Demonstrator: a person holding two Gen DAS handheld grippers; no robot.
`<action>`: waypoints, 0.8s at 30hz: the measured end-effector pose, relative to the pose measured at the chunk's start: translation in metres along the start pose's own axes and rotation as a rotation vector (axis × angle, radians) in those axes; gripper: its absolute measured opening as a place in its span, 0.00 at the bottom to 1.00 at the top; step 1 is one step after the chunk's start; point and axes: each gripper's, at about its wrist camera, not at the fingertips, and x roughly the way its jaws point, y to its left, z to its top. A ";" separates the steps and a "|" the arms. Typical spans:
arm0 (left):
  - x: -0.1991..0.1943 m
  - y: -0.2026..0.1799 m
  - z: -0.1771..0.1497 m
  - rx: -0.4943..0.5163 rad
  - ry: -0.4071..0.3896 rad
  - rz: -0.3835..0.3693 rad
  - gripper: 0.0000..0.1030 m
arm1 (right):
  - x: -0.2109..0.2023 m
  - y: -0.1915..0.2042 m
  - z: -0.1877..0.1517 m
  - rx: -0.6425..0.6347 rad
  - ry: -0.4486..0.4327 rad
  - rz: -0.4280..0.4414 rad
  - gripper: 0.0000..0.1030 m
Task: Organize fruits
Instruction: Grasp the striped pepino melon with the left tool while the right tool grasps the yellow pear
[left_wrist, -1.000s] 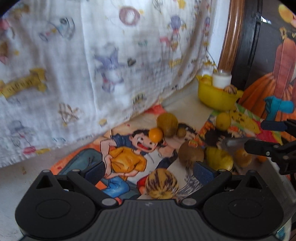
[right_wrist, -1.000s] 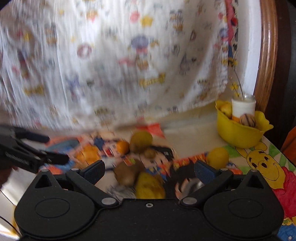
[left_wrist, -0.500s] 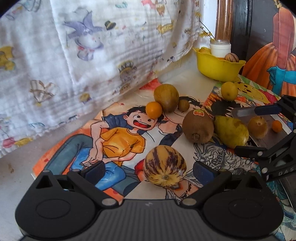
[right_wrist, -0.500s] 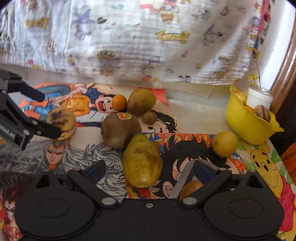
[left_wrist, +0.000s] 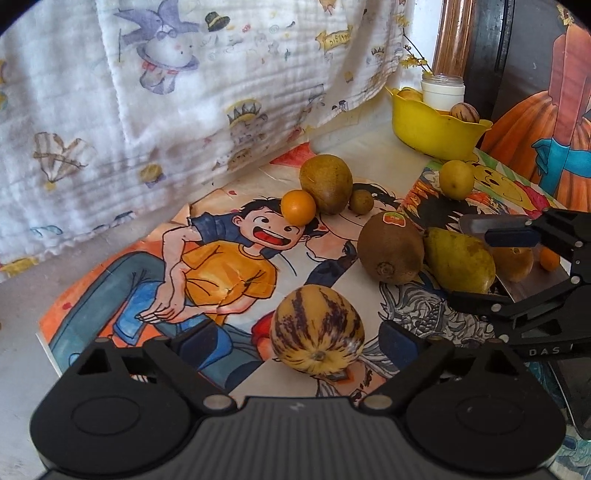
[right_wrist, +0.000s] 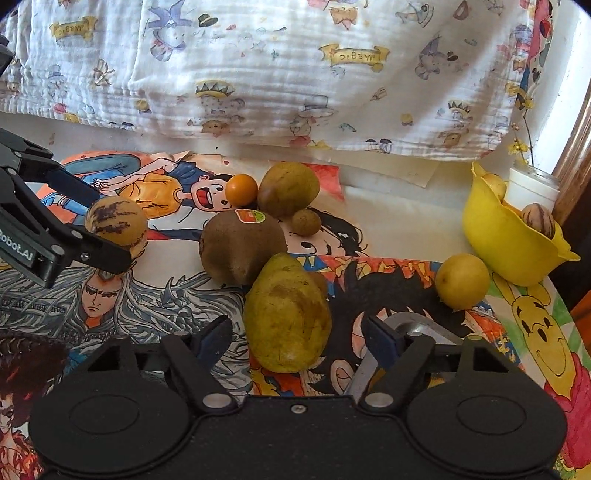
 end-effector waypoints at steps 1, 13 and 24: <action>0.001 0.000 0.000 -0.003 0.002 -0.002 0.91 | 0.001 0.000 0.000 0.000 0.000 0.003 0.75; 0.007 0.002 0.001 -0.036 0.022 -0.019 0.71 | 0.009 0.003 0.002 0.025 0.002 0.008 0.56; 0.008 -0.007 0.003 -0.023 0.029 -0.017 0.56 | 0.010 0.005 0.001 0.052 -0.001 0.002 0.53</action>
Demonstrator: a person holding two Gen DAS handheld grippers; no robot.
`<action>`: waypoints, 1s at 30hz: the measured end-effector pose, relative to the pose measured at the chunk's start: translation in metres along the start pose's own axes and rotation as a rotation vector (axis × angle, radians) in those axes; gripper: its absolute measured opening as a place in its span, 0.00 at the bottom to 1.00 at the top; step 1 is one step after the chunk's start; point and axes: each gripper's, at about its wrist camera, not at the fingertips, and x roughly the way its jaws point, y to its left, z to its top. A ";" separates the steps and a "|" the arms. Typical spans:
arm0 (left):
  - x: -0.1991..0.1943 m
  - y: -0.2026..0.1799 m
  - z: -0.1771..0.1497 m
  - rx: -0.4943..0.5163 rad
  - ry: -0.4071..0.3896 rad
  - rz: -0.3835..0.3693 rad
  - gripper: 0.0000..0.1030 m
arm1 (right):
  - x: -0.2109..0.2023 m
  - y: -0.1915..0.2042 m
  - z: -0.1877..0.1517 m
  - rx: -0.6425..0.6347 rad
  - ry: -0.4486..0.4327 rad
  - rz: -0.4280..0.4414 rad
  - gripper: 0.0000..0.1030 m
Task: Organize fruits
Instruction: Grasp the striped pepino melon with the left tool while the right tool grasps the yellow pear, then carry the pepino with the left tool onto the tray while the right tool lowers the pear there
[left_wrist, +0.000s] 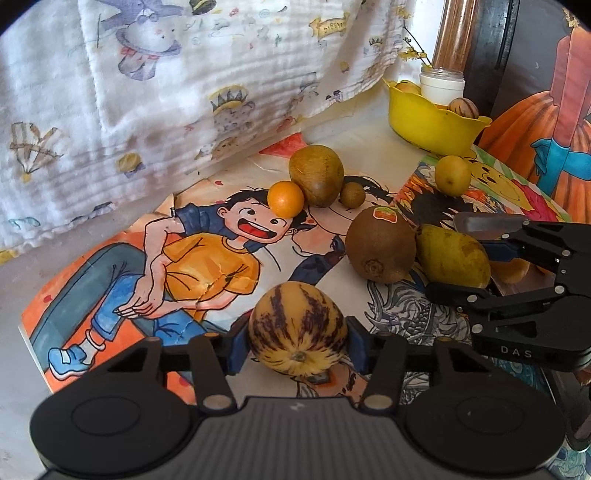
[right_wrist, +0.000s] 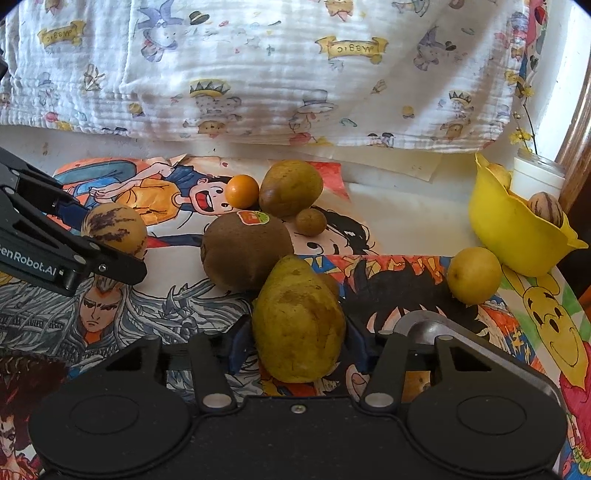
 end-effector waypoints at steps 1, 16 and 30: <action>0.000 0.000 0.000 -0.004 0.001 0.003 0.56 | 0.000 0.000 0.000 0.005 -0.002 -0.002 0.53; -0.014 -0.014 -0.004 -0.036 0.008 -0.022 0.55 | -0.026 -0.001 -0.017 0.175 -0.045 0.063 0.53; -0.035 -0.071 0.021 0.043 -0.042 -0.092 0.55 | -0.110 -0.045 -0.042 0.369 -0.169 -0.068 0.53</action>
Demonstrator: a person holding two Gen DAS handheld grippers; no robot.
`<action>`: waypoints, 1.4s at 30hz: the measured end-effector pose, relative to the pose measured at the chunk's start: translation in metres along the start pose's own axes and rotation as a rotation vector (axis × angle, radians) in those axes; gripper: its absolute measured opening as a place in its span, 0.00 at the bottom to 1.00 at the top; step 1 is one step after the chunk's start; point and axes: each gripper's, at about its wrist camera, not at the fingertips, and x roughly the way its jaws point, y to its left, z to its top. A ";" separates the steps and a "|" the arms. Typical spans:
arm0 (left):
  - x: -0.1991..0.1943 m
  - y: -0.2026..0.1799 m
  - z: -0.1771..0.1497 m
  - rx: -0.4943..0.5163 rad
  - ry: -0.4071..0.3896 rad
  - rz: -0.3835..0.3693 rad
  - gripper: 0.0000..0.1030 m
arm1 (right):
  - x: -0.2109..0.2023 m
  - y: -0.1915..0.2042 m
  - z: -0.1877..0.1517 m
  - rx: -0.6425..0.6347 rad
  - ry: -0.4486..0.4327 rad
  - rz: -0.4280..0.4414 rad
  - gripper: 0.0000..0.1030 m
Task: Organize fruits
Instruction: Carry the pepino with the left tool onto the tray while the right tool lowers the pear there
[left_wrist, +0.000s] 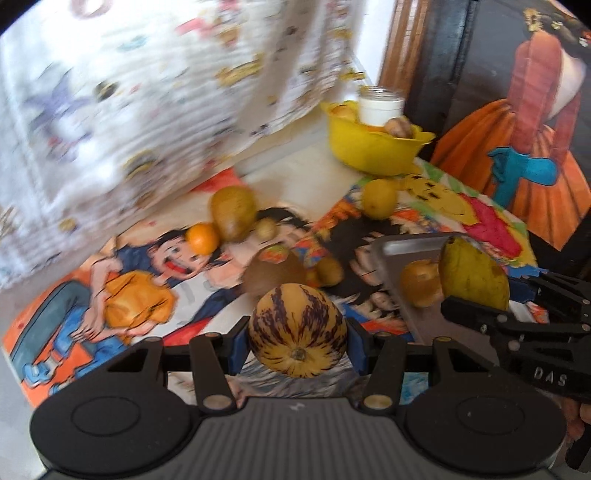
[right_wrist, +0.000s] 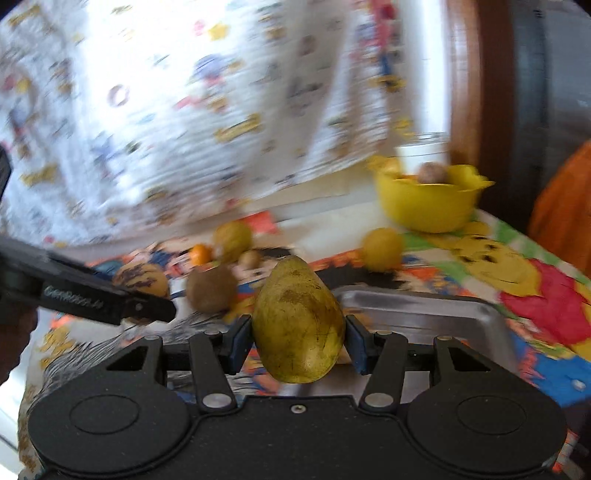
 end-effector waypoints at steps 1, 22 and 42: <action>0.000 -0.006 0.002 0.010 -0.002 -0.009 0.55 | -0.004 -0.006 0.000 0.019 -0.009 -0.020 0.53; 0.056 -0.108 -0.004 0.199 0.074 -0.230 0.55 | -0.016 -0.090 -0.043 0.161 0.053 -0.220 0.53; 0.073 -0.126 -0.011 0.295 0.064 -0.172 0.56 | -0.009 -0.102 -0.058 0.145 0.095 -0.225 0.53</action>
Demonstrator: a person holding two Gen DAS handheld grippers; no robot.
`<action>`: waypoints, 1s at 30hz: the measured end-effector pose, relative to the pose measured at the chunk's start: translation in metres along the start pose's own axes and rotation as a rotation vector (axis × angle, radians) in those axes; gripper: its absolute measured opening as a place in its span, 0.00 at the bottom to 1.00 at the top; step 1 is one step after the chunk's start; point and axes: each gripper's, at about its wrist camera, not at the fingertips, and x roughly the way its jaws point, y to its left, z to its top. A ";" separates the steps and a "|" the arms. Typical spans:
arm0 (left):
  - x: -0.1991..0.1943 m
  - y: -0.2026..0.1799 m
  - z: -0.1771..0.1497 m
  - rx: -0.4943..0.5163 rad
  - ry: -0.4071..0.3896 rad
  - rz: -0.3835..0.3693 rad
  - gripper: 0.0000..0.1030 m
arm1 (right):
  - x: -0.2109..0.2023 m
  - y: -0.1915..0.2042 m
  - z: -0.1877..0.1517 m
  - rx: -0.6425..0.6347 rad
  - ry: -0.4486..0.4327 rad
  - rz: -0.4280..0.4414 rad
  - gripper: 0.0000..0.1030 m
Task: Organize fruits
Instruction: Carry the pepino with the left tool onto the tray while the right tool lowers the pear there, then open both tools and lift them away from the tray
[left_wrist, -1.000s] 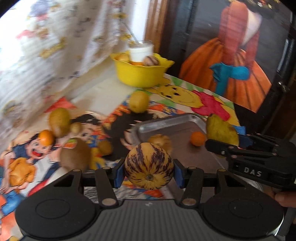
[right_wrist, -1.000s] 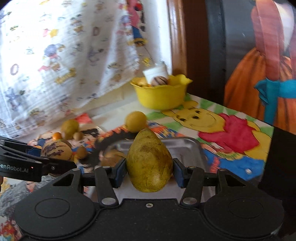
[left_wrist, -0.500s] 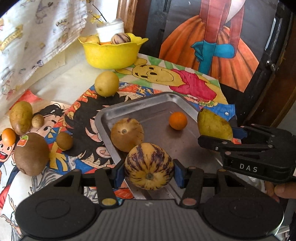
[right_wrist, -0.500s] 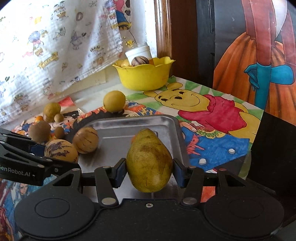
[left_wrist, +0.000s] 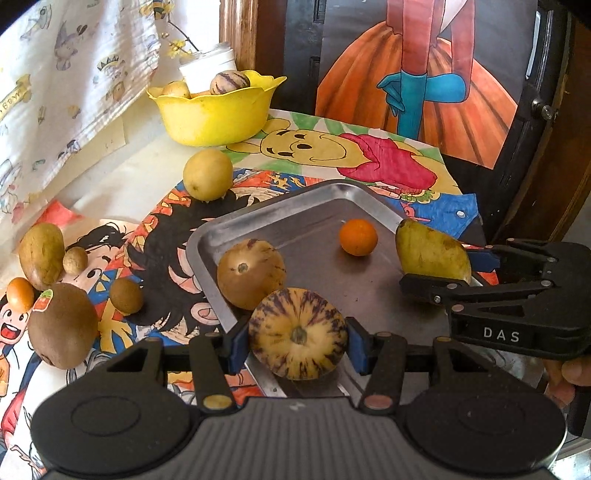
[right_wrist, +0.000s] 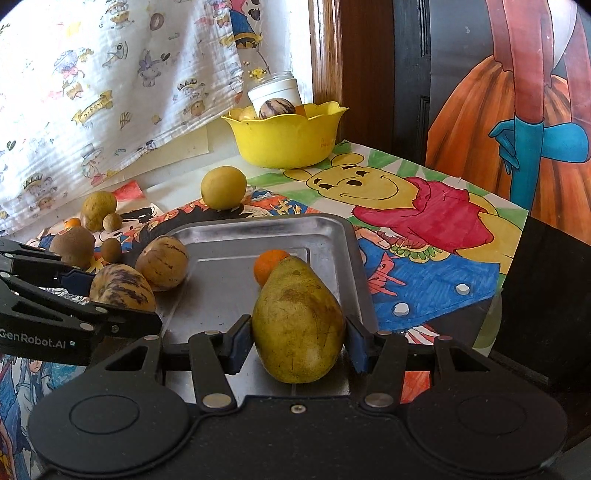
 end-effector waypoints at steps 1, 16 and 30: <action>0.000 0.000 0.000 0.000 0.000 0.002 0.56 | 0.000 0.000 0.000 0.001 0.000 0.000 0.53; -0.019 0.007 -0.002 -0.063 -0.037 0.000 0.60 | -0.014 0.000 0.001 -0.006 -0.017 -0.017 0.57; -0.089 0.022 -0.010 -0.170 -0.166 0.042 0.98 | -0.085 0.020 0.006 -0.012 -0.120 0.014 0.99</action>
